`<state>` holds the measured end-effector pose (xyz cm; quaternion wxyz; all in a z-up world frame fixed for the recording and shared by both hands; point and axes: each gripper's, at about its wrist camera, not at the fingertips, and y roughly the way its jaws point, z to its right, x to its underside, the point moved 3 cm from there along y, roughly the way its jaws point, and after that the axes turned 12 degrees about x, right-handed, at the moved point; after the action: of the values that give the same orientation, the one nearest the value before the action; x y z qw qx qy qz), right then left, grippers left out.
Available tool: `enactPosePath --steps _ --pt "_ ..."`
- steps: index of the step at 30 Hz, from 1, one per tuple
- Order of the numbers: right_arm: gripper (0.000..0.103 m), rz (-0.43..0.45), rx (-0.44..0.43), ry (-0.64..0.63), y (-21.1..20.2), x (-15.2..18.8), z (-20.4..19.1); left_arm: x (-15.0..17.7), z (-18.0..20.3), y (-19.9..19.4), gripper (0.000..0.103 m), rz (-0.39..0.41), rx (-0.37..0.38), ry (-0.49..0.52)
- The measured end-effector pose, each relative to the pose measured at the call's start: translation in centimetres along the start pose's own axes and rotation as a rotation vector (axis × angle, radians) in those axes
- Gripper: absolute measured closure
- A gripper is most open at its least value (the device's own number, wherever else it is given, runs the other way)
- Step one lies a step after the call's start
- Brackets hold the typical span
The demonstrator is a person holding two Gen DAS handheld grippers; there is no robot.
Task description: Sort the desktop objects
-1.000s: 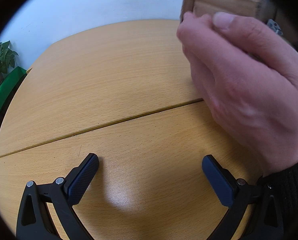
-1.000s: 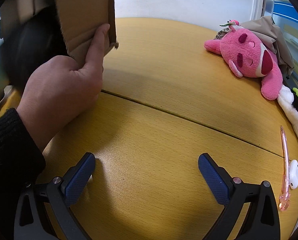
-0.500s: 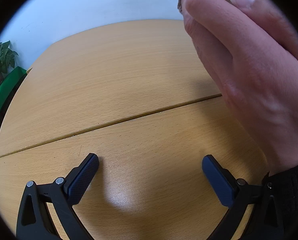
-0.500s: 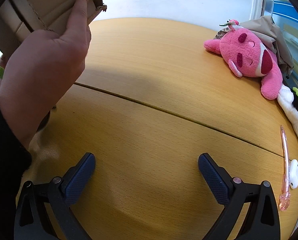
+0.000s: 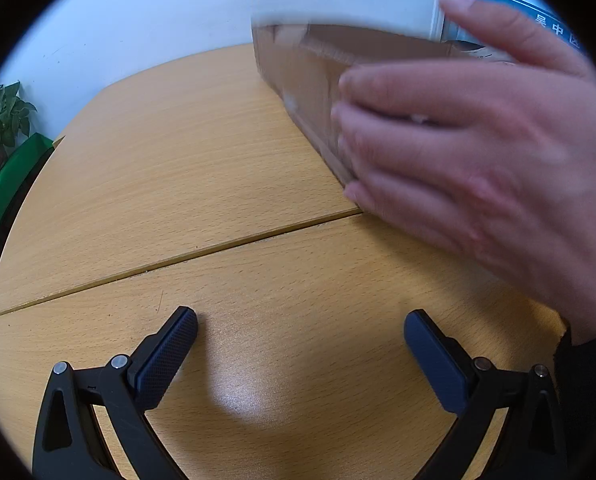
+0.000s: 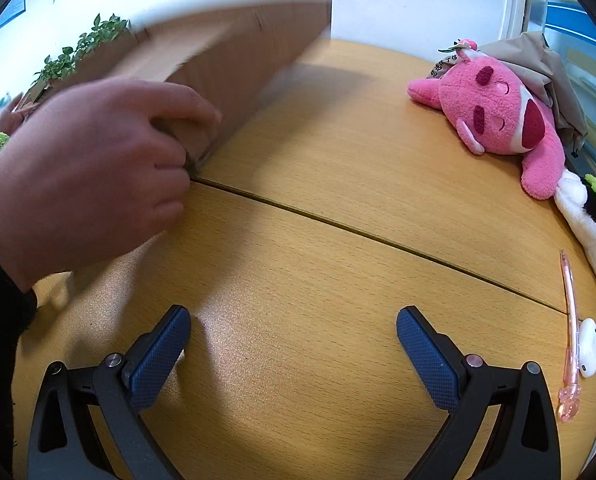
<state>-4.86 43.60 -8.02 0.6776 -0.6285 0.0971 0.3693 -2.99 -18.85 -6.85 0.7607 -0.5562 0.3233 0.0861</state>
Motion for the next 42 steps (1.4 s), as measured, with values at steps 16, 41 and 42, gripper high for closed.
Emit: enactPosePath --steps 16,41,42 --pt "0.0 -0.001 0.0 0.001 0.09 -0.13 0.04 -0.06 0.17 -0.03 0.0 0.0 -0.001 0.0" --pt "0.0 -0.002 0.0 0.001 0.14 -0.2 0.05 -0.16 0.31 0.03 0.0 0.0 -0.002 0.0" --pt "0.0 -0.002 0.0 0.001 0.14 -0.21 0.06 -0.12 0.34 0.04 0.0 0.0 -0.002 0.0"
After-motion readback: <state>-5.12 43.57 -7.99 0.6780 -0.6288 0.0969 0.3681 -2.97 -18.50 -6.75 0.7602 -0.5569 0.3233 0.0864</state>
